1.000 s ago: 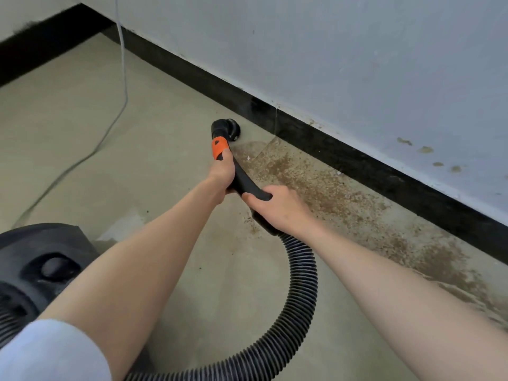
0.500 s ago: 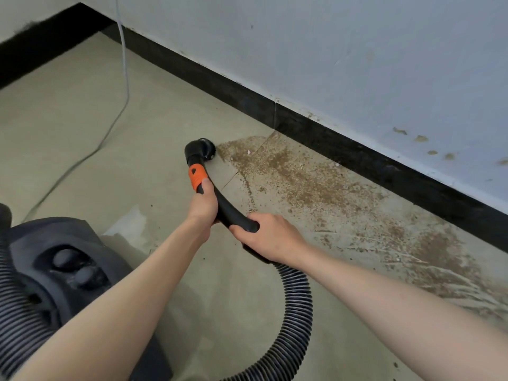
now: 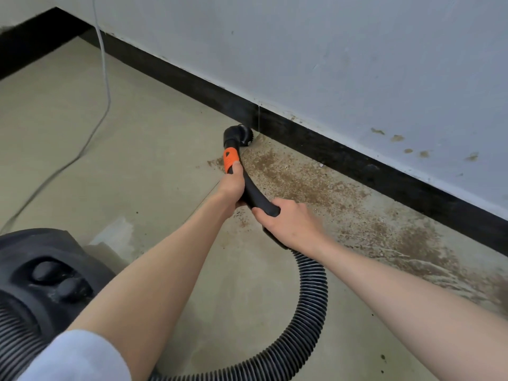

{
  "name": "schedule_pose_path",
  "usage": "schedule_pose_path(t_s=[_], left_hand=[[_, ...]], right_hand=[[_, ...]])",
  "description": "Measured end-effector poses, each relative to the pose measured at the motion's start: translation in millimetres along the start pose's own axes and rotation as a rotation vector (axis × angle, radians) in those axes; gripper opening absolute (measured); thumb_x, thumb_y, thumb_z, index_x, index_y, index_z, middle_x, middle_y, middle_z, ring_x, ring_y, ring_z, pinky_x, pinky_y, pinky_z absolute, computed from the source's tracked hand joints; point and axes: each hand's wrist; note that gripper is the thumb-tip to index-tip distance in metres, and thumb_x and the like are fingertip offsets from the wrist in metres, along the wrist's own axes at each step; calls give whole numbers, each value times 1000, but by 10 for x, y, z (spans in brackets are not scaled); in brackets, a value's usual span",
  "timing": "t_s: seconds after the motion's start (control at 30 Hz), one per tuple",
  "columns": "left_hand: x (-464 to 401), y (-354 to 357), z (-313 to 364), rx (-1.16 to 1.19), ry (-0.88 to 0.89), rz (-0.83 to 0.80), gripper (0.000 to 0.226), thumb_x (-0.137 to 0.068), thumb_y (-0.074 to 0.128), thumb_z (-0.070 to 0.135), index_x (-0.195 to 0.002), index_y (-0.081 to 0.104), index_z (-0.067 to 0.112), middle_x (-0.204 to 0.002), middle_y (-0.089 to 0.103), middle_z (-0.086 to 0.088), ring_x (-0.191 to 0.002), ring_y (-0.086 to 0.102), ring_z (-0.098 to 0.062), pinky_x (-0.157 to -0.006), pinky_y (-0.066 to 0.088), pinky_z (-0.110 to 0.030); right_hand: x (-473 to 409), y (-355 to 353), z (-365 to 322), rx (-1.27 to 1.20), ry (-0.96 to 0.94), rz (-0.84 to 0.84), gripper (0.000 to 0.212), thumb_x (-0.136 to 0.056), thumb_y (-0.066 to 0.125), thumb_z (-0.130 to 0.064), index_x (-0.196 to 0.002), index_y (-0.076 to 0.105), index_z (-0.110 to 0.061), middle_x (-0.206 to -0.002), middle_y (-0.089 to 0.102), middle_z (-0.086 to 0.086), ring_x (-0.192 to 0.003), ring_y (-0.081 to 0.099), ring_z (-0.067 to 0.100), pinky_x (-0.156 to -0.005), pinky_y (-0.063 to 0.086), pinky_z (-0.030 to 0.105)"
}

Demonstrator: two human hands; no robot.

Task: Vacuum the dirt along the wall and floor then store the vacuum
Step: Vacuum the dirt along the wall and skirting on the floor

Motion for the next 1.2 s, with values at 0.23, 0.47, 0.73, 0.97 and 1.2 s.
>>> schedule_pose_path(t_s=[0.23, 0.47, 0.73, 0.97, 1.2], left_hand=[[-33, 233, 1, -99, 27, -16, 61, -98, 26, 52, -131, 42, 3, -115, 55, -13, -106, 55, -29, -89, 50, -39], [-10, -218, -44, -55, 93, 231, 57, -99, 28, 48, -128, 45, 2, -123, 55, -17, -109, 56, -32, -94, 49, -43], [289, -910, -561, 26, -19, 463, 64, -98, 26, 51, -136, 40, 2, -134, 49, -17, -119, 51, -33, -99, 45, -44], [423, -625, -588, 60, -24, 305, 62, -98, 27, 51, -133, 41, 2, -129, 52, -16, -115, 53, -33, -97, 47, -45], [408, -275, -473, 53, -5, 162, 61, -99, 26, 49, -135, 38, 2, -129, 51, -15, -114, 53, -32, -97, 47, -44]], right_hand=[[-7, -37, 175, -30, 21, 42, 44, -88, 47, -63, -69, 45, -23, -68, 58, -2, -62, 57, 18, -51, 36, 29], [-154, 140, -57, -163, -98, -76, 45, -84, 53, -64, -69, 54, -22, -72, 66, 0, -70, 64, 24, -59, 43, 33], [95, 445, -382, -123, -238, -328, 39, -84, 58, -60, -68, 60, -25, -67, 63, -9, -70, 63, 15, -65, 48, 30], [269, 342, -135, -90, -194, -245, 45, -83, 54, -63, -82, 62, -19, -82, 70, -1, -77, 66, 21, -72, 52, 36], [341, 130, 29, -13, -117, -138, 43, -85, 52, -64, -78, 58, -22, -77, 66, -2, -74, 63, 19, -57, 40, 30]])
Point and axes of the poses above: each hand's wrist, its own x-axis away from the middle knuckle, its own y-axis out of the palm, z = x × y
